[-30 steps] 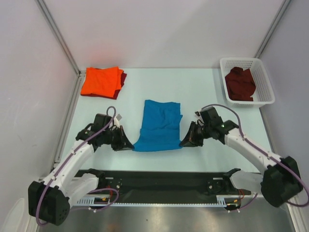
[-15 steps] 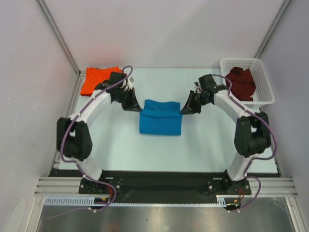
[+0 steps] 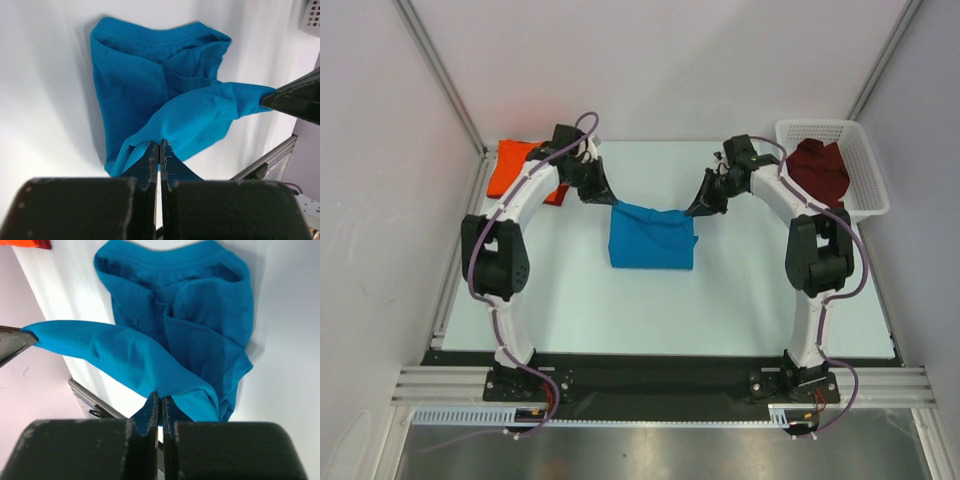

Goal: Fold and stack the t-shirts
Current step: Fold the tshirt

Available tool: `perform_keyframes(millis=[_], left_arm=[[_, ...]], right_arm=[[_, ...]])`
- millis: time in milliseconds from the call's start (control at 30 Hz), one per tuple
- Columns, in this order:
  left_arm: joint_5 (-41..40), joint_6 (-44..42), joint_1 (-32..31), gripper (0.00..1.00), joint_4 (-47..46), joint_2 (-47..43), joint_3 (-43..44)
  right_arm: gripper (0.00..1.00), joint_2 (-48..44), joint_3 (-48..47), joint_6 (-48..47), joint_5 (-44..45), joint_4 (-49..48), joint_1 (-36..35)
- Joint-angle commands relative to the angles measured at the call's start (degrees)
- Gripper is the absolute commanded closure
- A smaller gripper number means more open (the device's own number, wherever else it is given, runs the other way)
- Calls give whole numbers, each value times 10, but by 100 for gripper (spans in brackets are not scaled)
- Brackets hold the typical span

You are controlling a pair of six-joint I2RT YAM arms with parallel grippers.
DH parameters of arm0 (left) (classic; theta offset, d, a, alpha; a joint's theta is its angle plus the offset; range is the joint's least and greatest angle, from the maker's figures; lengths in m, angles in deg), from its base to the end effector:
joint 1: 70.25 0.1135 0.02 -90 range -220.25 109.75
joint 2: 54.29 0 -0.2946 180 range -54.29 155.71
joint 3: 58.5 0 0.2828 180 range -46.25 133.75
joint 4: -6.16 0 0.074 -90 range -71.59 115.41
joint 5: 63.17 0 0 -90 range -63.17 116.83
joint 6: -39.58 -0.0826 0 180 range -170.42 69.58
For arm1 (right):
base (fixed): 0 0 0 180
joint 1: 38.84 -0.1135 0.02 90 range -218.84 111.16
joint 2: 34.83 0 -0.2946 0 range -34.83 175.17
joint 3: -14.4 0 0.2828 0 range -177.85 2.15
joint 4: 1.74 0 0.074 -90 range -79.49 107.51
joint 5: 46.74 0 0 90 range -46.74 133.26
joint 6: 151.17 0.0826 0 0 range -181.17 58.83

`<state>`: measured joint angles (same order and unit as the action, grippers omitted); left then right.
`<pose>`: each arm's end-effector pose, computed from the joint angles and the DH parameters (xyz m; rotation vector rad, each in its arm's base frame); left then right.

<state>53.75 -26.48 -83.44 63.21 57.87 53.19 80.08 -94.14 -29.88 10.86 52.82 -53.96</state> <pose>0.4717 -0.1489 0.2595 -0.0638 2.6345 -0.8403 0.4663 0.1718 0.2237 0.1800 2.7257 1.0056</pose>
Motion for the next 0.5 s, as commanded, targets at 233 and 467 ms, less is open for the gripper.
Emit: perform_keyframes(millis=[233,467], left_arm=[[30,6,5,99,-59,87,44],[32,23,5,100,-75,119,83]], right_arm=[[100,64,-24,7,-11,-20,12],[100,85,-42,15,-13,-40,31]])
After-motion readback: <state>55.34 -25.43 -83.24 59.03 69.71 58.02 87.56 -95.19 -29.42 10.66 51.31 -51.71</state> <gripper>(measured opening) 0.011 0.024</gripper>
